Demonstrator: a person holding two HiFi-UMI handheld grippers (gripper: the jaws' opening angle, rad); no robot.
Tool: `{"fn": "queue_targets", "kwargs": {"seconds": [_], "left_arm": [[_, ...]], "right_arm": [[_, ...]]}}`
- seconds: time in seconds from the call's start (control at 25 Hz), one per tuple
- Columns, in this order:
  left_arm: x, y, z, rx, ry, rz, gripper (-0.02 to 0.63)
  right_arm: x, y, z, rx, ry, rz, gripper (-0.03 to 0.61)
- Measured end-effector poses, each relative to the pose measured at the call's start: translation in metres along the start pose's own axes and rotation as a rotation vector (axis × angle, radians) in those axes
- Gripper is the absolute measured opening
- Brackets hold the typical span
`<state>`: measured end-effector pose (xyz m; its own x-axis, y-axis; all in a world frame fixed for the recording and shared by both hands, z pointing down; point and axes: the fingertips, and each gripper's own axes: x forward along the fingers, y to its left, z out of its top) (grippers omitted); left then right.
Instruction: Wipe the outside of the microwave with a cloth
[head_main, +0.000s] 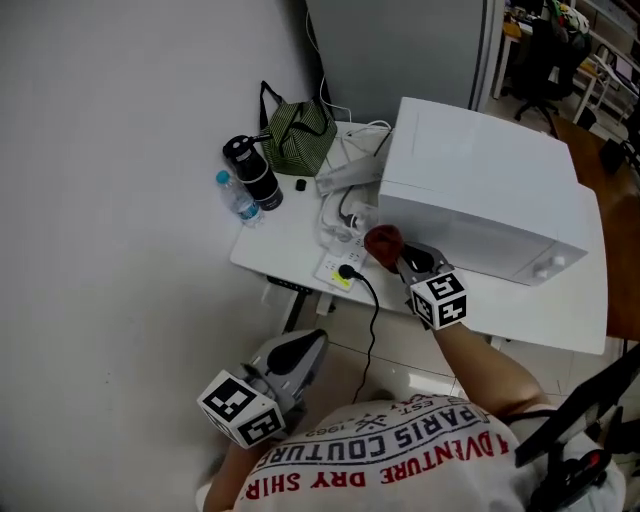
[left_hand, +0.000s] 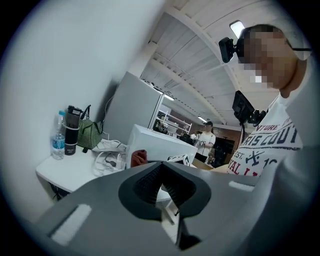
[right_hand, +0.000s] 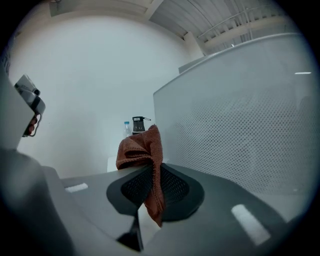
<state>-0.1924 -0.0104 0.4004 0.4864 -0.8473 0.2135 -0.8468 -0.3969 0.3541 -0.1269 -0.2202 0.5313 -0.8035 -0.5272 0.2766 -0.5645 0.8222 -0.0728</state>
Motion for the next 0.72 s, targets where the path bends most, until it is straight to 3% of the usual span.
{"fn": "queue_targets", "kwargs": {"seconds": [0.32,0.72], "left_arm": [[-0.016,0.010,-0.002,-0.006,-0.001,0.036,0.002],[0.020,-0.017,0.001,0.030,0.027,-0.048,0.002]], "right_arm": [[0.016,-0.009,-0.003,0.001,-0.013,-0.063,0.037],[-0.024,-0.045,-0.014,0.026,-0.016,-0.127,0.037]]}}
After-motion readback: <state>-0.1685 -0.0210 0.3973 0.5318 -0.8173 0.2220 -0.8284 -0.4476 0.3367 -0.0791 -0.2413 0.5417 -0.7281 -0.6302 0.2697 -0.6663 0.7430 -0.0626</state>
